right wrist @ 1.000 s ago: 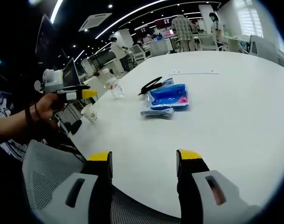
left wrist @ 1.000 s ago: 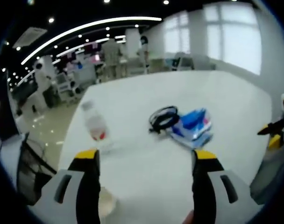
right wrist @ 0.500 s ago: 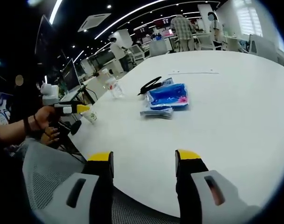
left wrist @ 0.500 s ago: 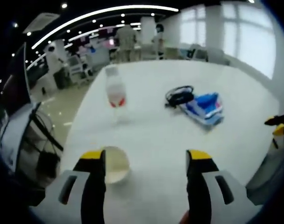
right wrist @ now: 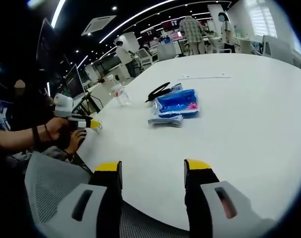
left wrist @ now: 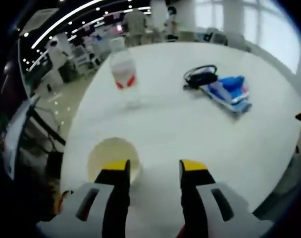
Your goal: Arrange the tabletop items into an orderly group along one side of the table until the central work area is clear of visible clutter.
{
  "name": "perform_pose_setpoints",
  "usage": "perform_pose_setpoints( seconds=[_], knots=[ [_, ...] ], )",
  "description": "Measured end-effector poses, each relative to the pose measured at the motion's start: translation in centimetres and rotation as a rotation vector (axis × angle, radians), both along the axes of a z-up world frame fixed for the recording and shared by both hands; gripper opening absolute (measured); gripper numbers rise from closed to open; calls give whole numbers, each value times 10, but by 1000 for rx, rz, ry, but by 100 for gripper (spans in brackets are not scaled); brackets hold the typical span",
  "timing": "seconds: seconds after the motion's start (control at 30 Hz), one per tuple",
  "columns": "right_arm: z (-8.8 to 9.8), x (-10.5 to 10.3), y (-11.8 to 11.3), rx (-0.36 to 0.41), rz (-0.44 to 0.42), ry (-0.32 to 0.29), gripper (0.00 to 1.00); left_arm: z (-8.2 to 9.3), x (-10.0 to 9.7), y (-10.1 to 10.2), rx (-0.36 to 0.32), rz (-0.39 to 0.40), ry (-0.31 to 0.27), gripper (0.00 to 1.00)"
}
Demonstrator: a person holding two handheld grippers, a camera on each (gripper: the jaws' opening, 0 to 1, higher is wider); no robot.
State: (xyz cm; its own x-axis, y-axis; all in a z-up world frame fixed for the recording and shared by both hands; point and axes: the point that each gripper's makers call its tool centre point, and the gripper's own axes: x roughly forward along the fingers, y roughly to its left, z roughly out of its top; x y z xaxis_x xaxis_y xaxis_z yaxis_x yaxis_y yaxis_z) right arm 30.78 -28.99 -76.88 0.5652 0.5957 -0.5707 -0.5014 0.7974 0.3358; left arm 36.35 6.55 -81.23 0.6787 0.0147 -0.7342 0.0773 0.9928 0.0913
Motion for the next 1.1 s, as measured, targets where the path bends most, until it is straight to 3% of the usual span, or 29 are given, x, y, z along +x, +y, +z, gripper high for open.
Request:
perform_pose_setpoints(
  seconds=[0.17, 0.47, 0.73, 1.1],
  knots=[
    [1, 0, 0, 4, -7, -3, 49, 1, -1, 6, -19, 40, -15, 3],
    [1, 0, 0, 10, -10, -2, 47, 14, 4, 11, 6, 42, -63, 0],
    [2, 0, -1, 11, -11, -3, 47, 28, 16, -3, 28, -13, -91, 0],
    [3, 2, -3, -4, -16, -14, 50, 55, 60, -34, 59, -135, -136, 0]
  ],
)
